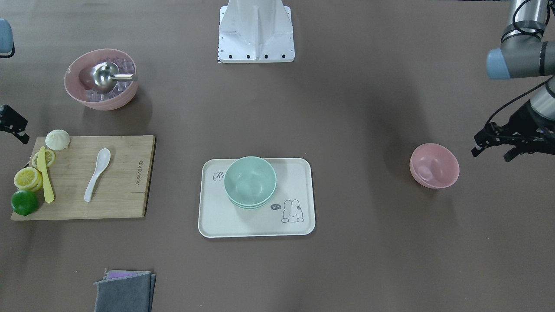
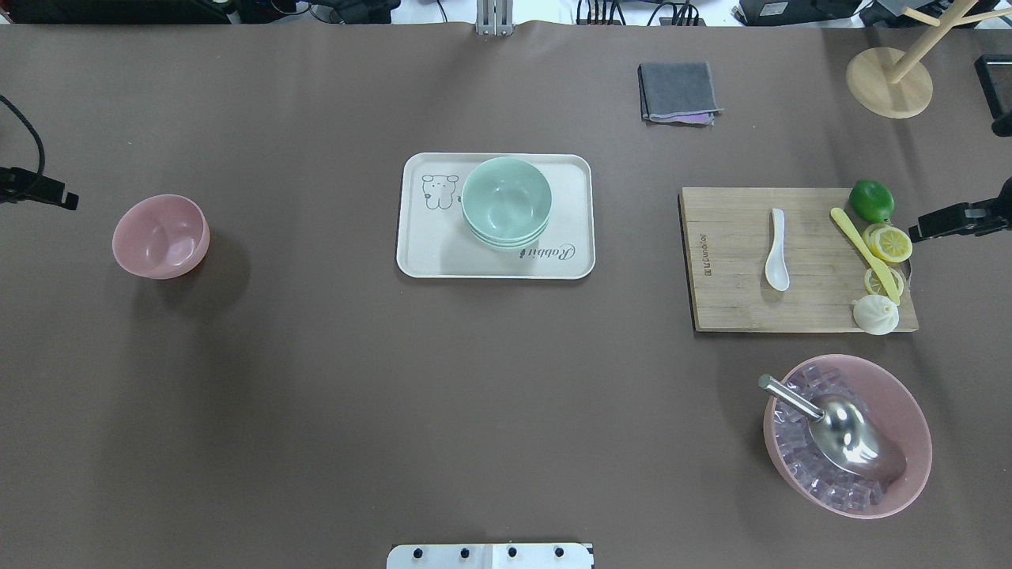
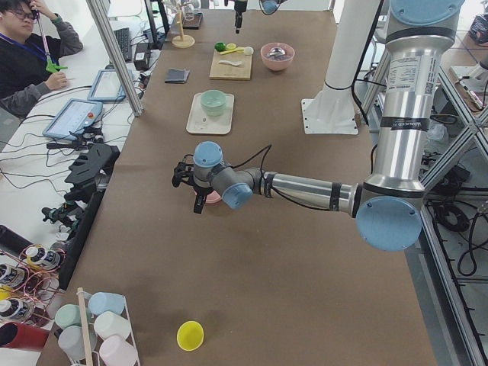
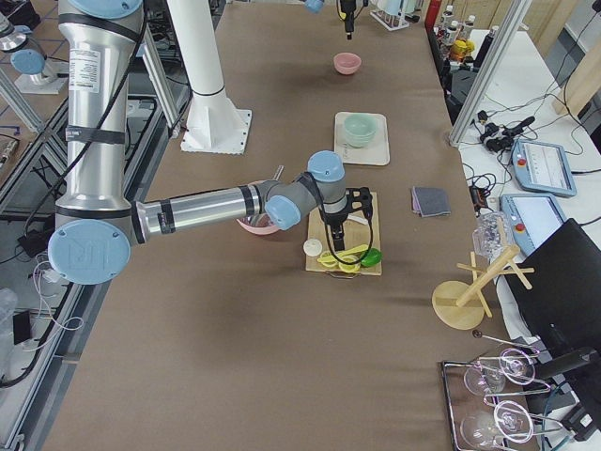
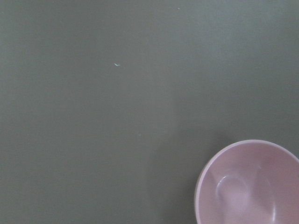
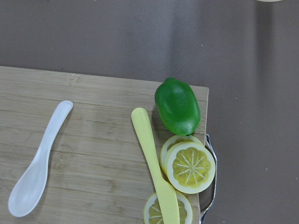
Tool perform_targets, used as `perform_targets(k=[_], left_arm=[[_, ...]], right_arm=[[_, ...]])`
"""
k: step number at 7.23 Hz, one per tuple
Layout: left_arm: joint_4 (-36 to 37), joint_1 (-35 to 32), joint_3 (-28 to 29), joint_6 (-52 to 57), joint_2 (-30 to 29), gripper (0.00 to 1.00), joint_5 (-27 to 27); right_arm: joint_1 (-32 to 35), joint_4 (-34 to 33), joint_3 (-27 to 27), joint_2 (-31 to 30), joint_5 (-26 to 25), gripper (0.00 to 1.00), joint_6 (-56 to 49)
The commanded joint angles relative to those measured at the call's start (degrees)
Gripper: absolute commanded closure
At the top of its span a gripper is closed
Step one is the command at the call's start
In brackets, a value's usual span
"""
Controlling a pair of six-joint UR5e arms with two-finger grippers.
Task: Stack pink bowl on green and place spoon
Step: 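Move the left gripper down to grasp the pink bowl rim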
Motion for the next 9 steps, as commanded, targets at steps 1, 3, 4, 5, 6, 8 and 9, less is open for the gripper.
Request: perform_targets(k=[1,3,4,5,6,8,9], left_arm=[[-4.5,4.1,4.1,-3.1,-1.4,0.07,3.8],[-5.8,4.4,5.9,-3.1,-2.7,0.44,3.8],[-5.8,4.9,5.9,-3.1,-2.7,0.63,3.8],[-5.8,5.5,5.9,-3.1,-2.9,0.66,3.8],[-5.8,5.7,5.9,-3.1,-3.0,0.67,3.8],[-5.8,6.0,6.0,-3.1,-3.1,0.78,3.8],[-5.8,6.0,6.0,-3.1,-3.1,0.95,3.8]], right_arm=[[-0.9,0.9,0.0,-0.1,-0.6,0.00,1.1],[-0.9,0.9,0.0,0.0,-0.6,0.00,1.1],[-0.9,0.9,0.0,-0.1,-0.6,0.00,1.1],[-0.9,0.9,0.0,-0.1,-0.6,0.00,1.1],[-0.9,0.9,0.0,-0.1,-0.6,0.00,1.1],[-0.9,0.9,0.0,0.0,-0.6,0.00,1.1],[-0.9,0.9,0.0,-0.1,-0.6,0.00,1.1]])
